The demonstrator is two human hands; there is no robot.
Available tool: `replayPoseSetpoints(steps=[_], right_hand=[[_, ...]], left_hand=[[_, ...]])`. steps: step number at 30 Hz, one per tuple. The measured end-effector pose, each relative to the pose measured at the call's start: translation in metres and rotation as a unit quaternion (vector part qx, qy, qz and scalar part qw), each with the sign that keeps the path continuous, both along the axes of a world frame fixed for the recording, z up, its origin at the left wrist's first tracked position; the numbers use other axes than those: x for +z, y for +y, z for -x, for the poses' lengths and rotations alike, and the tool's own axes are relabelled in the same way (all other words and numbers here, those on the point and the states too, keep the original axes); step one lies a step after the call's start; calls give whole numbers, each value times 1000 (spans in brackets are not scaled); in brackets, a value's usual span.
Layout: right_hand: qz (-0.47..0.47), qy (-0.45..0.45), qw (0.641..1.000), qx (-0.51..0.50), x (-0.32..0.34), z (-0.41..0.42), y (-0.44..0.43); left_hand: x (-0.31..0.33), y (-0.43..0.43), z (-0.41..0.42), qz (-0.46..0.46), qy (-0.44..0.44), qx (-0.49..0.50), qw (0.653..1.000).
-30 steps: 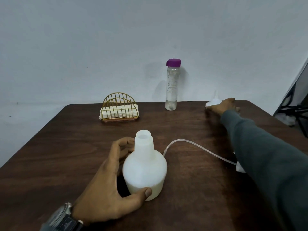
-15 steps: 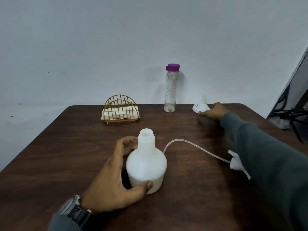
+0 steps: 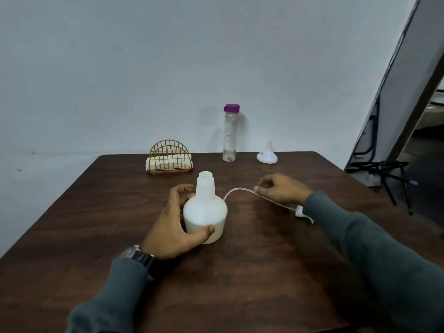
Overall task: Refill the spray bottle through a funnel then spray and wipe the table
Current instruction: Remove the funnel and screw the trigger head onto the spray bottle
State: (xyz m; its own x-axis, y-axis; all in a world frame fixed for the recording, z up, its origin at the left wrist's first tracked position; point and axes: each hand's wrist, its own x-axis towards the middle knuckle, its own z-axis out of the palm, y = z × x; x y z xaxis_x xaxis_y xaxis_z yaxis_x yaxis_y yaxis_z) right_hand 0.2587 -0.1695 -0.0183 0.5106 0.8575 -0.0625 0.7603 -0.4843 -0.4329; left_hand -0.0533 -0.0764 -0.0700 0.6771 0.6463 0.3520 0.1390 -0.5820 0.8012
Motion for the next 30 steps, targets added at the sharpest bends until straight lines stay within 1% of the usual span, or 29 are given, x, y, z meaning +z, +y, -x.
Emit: replayPoseSetpoints(steps=[2, 3, 4, 5, 6, 7, 9, 10, 12, 15, 17, 18, 20, 23, 27, 30], right_hand=[[42, -28, 999, 17, -2, 19, -12], [59, -56, 997, 20, -4, 27, -18], [65, -105, 992, 10, -8, 35, -23], [44, -166, 985, -14, -11, 43, -29], [3, -224, 974, -35, -15, 52, -35], [-54, -247, 966, -54, -17, 60, -38], [-140, -189, 970, -68, -18, 68, -41], [-143, -168, 974, -62, -18, 70, -41], [-96, -186, 977, -46, -21, 68, -37], [-6, -257, 966, -28, -24, 63, -28], [20, -253, 967, -1, -22, 58, -21], [16, -244, 970, 10, -22, 55, -17], [-21, -212, 977, 26, -22, 50, -14], [-124, -155, 979, 37, -17, 49, -16], [-271, -158, 949, 39, 16, 51, -21], [-346, -194, 917, 46, 56, 60, -25]], left_hand=[[0, -3, 2, 1, -3, 3, 1000], [0, -4, 2, 2, -3, 3, 1000], [-1, -5, 3, 3, -3, 6, 1000], [-2, -5, 3, 3, -4, 9, 1000], [-3, -5, 4, 2, -4, 11, 1000], [-3, -5, 4, 2, -4, 12, 1000], [-2, -5, 4, 1, -3, 11, 1000], [-2, -5, 4, 0, -2, 12, 1000], [-2, -4, 3, 0, 0, 15, 1000], [-3, -5, 3, 0, 0, 15, 1000], [-3, -6, 3, 5, 3, 12, 1000], [-2, -6, 3, 5, 3, 11, 1000], [-2, -6, 3, 4, 4, 12, 1000], [-1, -4, 3, 1, 7, 16, 1000], [-1, -4, 4, -2, 7, 21, 1000], [-1, -5, 3, -1, 4, 21, 1000]])
